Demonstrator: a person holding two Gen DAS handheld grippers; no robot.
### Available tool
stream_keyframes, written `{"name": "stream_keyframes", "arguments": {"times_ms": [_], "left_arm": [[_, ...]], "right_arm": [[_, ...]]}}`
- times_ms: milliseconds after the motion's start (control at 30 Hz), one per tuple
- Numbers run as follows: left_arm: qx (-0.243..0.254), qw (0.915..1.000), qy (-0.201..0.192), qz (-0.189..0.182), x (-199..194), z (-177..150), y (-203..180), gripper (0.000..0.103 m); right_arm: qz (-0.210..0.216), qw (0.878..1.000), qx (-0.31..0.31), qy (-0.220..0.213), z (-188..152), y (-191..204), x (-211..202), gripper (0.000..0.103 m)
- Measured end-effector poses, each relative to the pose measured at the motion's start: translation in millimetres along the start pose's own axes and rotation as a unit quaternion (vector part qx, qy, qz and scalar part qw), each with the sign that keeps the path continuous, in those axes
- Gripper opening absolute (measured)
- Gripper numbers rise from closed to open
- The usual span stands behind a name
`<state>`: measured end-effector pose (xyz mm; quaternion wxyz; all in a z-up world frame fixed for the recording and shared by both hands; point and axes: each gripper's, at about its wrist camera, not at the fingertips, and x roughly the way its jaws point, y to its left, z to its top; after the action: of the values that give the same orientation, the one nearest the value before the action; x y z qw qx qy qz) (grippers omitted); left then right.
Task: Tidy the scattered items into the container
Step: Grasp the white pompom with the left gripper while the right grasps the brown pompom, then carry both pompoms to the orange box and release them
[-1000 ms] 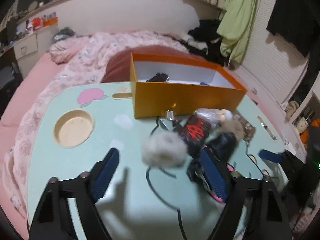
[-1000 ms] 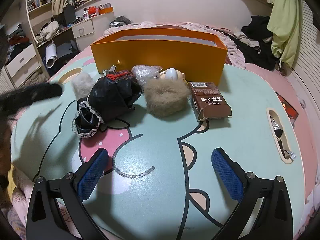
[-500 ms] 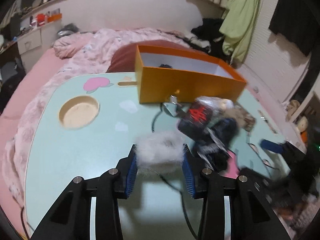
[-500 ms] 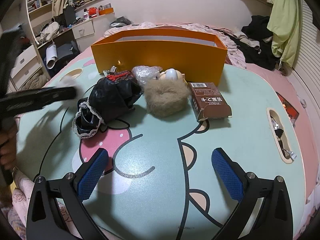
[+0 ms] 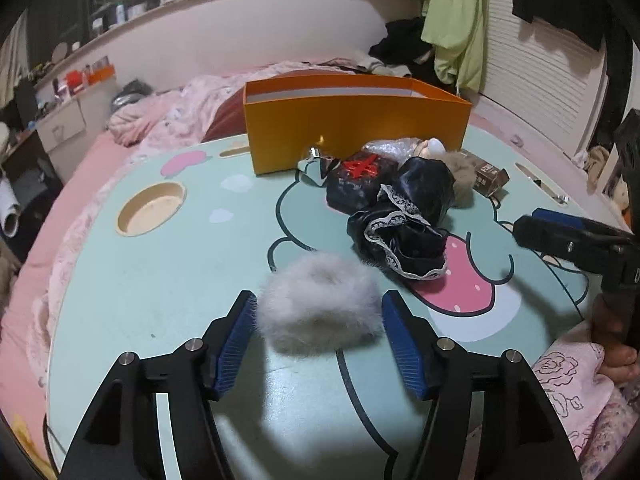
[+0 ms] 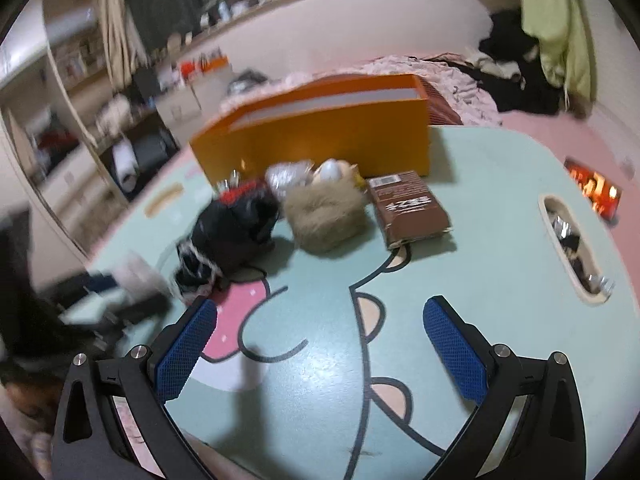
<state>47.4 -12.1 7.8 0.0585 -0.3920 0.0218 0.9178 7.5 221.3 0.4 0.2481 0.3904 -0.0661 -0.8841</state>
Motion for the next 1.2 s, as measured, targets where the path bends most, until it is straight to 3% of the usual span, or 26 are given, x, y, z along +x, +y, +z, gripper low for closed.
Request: {"name": "stream_keyframes", "arguments": {"times_ms": [67, 100, 133, 167, 333, 433, 467, 533, 733, 867, 900, 1000, 1067, 1200], "left_arm": [[0.000, 1.0000, -0.005, 0.000, -0.2, -1.5, 0.8, 0.064], [-0.001, 1.0000, -0.007, 0.000, -0.6, -2.1, 0.9, 0.057], [-0.003, 0.9999, -0.010, 0.000, -1.7, -2.5, 1.5, 0.044], [-0.006, 0.9999, -0.013, -0.004, -2.8, -2.8, 2.8, 0.042], [-0.014, 0.9996, -0.017, -0.016, -3.6, -4.2, 4.9, 0.042], [-0.009, 0.9998, -0.015, -0.011, -3.2, -4.2, 3.1, 0.042], [-0.008, 0.9998, -0.015, -0.010, -3.2, -4.2, 2.8, 0.042], [-0.007, 0.9998, -0.015, -0.010, -3.2, -4.1, 2.7, 0.042], [-0.006, 0.9998, -0.015, -0.008, -3.4, -4.1, 2.3, 0.042], [-0.006, 0.9998, -0.015, -0.009, -3.4, -4.2, 2.1, 0.042], [-0.006, 0.9998, -0.015, -0.009, -3.5, -4.2, 2.1, 0.042], [-0.006, 0.9998, -0.015, -0.009, -3.6, -4.2, 2.2, 0.042], [-0.007, 0.9998, -0.016, -0.009, -3.8, -4.2, 2.3, 0.042], [-0.007, 0.9998, -0.016, -0.010, -3.8, -4.2, 2.3, 0.042]], "right_arm": [[-0.004, 1.000, 0.006, -0.002, 0.7, -1.2, -0.7, 0.103], [-0.010, 1.000, 0.002, 0.002, 1.7, 1.6, 0.7, 0.103], [-0.021, 1.000, -0.005, 0.008, 2.9, 5.3, 2.8, 0.102], [-0.033, 0.999, -0.014, 0.014, 5.3, 10.5, 5.5, 0.100], [-0.069, 0.997, -0.045, -0.005, 27.3, 23.8, 5.3, 0.094], [-0.064, 0.996, -0.060, 0.028, 42.9, 29.9, 20.7, 0.066], [-0.088, 0.992, -0.081, 0.035, 47.1, 33.8, 29.0, 0.058], [-0.124, 0.986, -0.103, 0.035, 52.9, 38.2, 40.1, 0.057], [-0.143, 0.977, -0.146, 0.053, 60.0, 44.9, 65.1, 0.057], [-0.177, 0.964, -0.192, 0.056, 52.9, 55.9, 71.6, 0.045], [-0.178, 0.961, -0.205, 0.056, 50.1, 59.9, 71.2, 0.040], [-0.173, 0.958, -0.220, 0.058, 45.6, 65.3, 68.3, 0.039], [-0.162, 0.964, -0.204, 0.058, 46.6, 60.9, 65.1, 0.039], [-0.101, 0.983, -0.149, 0.044, 43.0, 47.2, 41.2, 0.039]]}}
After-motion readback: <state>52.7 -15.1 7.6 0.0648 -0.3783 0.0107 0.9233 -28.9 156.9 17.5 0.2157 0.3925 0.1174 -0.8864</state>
